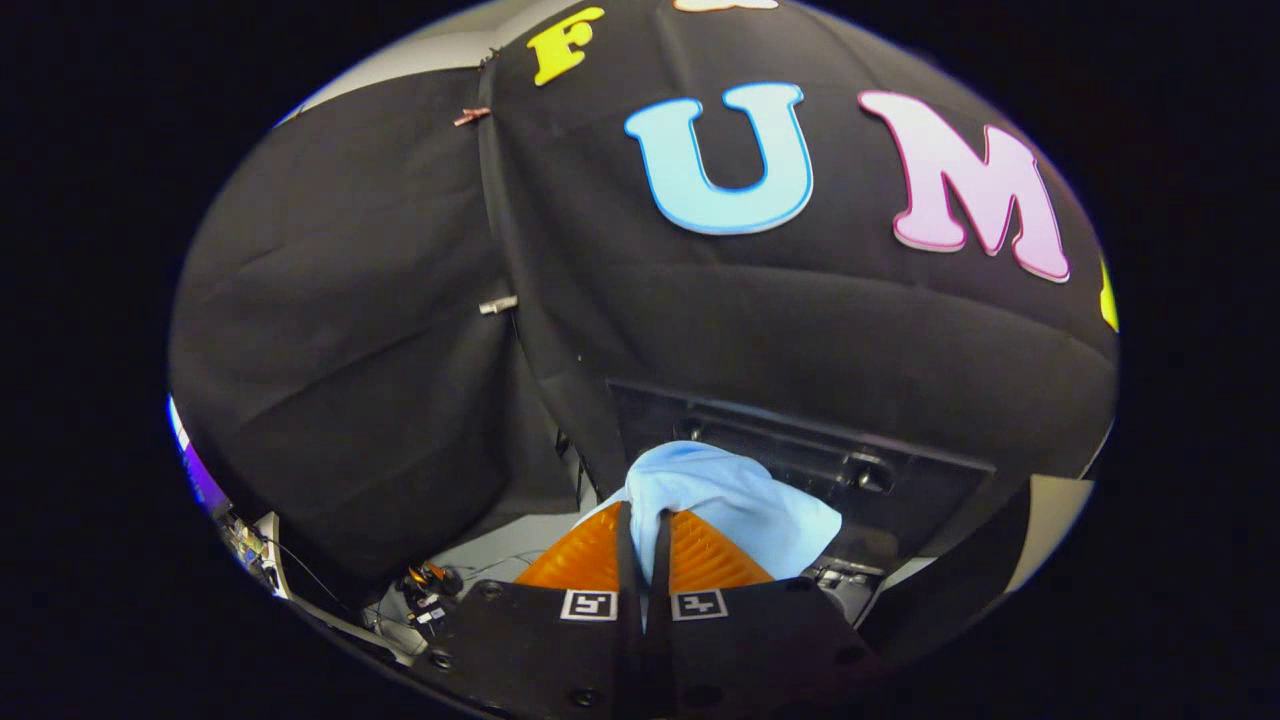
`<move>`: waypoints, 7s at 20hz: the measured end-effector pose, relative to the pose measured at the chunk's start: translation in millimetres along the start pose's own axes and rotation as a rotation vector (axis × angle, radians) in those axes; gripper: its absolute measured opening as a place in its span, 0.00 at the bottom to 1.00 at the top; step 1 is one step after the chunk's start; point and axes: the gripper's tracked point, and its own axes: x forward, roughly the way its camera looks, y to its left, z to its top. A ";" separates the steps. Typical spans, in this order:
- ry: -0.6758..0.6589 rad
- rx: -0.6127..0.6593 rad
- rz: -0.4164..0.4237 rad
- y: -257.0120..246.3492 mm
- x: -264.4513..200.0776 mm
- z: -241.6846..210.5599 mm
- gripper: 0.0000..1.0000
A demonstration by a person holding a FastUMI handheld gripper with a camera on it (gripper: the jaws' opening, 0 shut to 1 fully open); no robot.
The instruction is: Put the clothes into the washing machine and then close the washing machine lid.
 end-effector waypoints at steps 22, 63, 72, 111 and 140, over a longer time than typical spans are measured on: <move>0.334 -0.100 -0.114 -31.2 43.2 -108.3 0.57; -0.291 0.125 -0.428 -161.9 29.0 82.0 1.00; -0.174 0.155 -0.424 -138.9 3.6 56.3 1.00; -0.036 0.082 -0.223 -32.7 -41.1 -20.5 1.00; -0.775 -0.090 -0.376 6.6 -445.0 -65.8 0.99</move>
